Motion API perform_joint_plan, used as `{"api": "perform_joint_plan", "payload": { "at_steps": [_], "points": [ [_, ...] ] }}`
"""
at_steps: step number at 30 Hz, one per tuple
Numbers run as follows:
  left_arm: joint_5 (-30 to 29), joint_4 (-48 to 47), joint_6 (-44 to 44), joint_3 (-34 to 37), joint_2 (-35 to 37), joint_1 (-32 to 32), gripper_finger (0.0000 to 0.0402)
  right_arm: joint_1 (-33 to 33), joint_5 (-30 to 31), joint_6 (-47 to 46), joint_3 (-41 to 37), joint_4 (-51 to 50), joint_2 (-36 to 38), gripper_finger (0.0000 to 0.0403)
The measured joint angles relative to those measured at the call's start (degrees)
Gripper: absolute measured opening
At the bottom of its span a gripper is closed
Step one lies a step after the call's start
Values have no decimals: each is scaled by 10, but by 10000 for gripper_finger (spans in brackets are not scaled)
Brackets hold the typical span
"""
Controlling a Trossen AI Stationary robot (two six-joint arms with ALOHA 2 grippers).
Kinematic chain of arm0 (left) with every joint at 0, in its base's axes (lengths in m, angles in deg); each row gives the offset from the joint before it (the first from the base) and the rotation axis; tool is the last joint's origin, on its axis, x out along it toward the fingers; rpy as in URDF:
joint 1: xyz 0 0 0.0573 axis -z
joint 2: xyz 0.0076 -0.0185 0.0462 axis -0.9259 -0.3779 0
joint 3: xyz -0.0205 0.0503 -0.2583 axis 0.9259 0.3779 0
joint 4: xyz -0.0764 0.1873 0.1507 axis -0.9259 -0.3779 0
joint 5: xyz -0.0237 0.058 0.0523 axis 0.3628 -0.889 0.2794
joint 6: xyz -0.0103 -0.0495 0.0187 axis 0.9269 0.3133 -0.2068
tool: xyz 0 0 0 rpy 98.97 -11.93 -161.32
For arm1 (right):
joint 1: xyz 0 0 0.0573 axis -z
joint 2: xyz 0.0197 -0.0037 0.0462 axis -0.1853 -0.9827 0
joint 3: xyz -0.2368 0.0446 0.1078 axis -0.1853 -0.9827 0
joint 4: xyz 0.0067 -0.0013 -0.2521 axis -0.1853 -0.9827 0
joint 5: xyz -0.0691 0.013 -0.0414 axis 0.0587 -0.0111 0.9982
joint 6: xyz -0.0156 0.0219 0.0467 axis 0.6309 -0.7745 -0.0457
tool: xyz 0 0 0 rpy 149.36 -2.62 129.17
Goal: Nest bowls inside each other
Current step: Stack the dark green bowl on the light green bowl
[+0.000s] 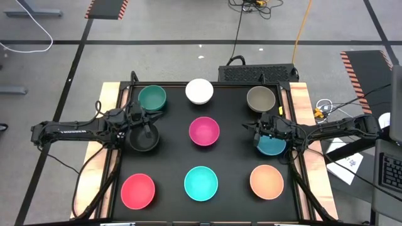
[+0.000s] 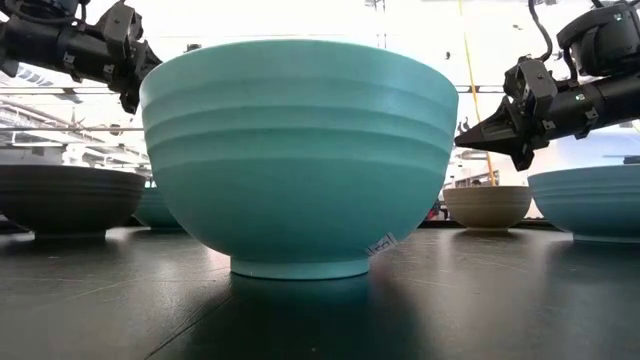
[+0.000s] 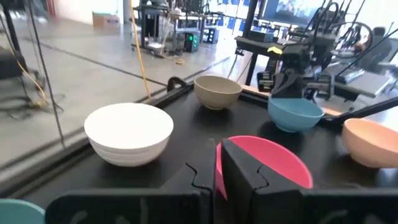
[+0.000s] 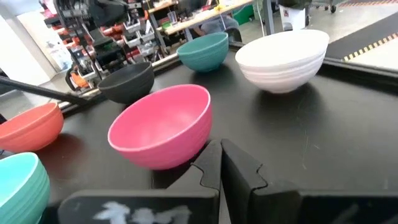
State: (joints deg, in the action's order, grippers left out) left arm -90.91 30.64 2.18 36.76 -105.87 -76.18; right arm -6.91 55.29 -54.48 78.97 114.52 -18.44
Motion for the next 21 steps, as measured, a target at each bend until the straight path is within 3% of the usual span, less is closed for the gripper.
{"api": "perform_joint_plan", "payload": {
  "at_steps": [6, 16, 21],
  "points": [
    [-10, 5, -39, 0, 0, -2, 26, 0, -3, 1, 0, 48, 0, 0],
    [-112, 3, -125, 0, 0, -2, 26, -1, -5, 55, 0, 81, 0, 0],
    [-125, 3, -153, 0, 0, -3, 26, -1, -5, 56, 0, 81, 0, 0]
  ]
}}
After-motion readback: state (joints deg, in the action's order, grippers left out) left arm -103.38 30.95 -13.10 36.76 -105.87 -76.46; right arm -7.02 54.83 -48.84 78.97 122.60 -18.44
